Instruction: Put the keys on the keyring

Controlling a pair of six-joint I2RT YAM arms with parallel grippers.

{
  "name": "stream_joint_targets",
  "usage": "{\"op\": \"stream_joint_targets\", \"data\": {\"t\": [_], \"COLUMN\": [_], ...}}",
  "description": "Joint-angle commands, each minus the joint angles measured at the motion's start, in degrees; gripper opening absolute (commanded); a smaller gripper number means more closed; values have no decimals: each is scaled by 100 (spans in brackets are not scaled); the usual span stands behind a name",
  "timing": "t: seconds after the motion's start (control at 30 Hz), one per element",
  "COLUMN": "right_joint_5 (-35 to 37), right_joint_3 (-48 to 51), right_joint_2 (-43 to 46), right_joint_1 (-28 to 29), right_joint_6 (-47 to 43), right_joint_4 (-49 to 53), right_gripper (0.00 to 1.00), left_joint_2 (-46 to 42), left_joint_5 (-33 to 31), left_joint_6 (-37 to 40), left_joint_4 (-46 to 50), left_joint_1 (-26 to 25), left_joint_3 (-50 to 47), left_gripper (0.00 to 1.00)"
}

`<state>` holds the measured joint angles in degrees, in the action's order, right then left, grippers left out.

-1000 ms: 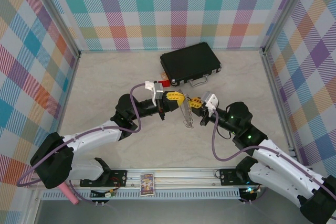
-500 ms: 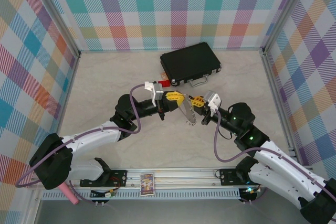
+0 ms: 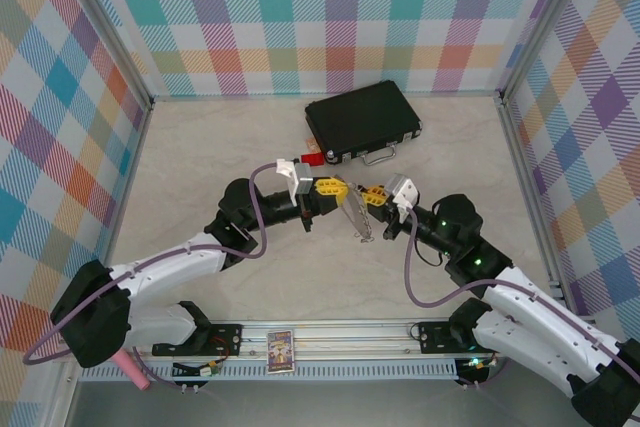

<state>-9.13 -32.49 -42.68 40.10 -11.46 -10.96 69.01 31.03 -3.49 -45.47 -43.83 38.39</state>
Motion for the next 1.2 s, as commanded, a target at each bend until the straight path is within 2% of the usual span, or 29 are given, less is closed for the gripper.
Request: {"op": "stream_joint_targets", "data": {"t": [0.0, 0.17, 0.7, 1.17], "right_joint_5": [-494, -478, -359, -230], "right_joint_3": [-365, -379, -583, -693], "right_joint_2": [-191, -182, -221, -265], "right_joint_1": [7, 7, 7, 5], "right_joint_6": [-46, -31, 13, -6], "right_joint_4": [134, 214, 419, 560], "right_gripper": [0, 0, 0, 0], "left_joint_2": [-285, -526, -470, -534], "left_joint_5": [-112, -357, 13, -116], "left_joint_6": [352, 488, 837, 885], "left_joint_4": [336, 485, 1114, 1144], "left_joint_1": [-44, 14, 25, 30], "left_joint_3": [18, -54, 11, -18], "left_gripper": [0, 0, 0, 0]}}
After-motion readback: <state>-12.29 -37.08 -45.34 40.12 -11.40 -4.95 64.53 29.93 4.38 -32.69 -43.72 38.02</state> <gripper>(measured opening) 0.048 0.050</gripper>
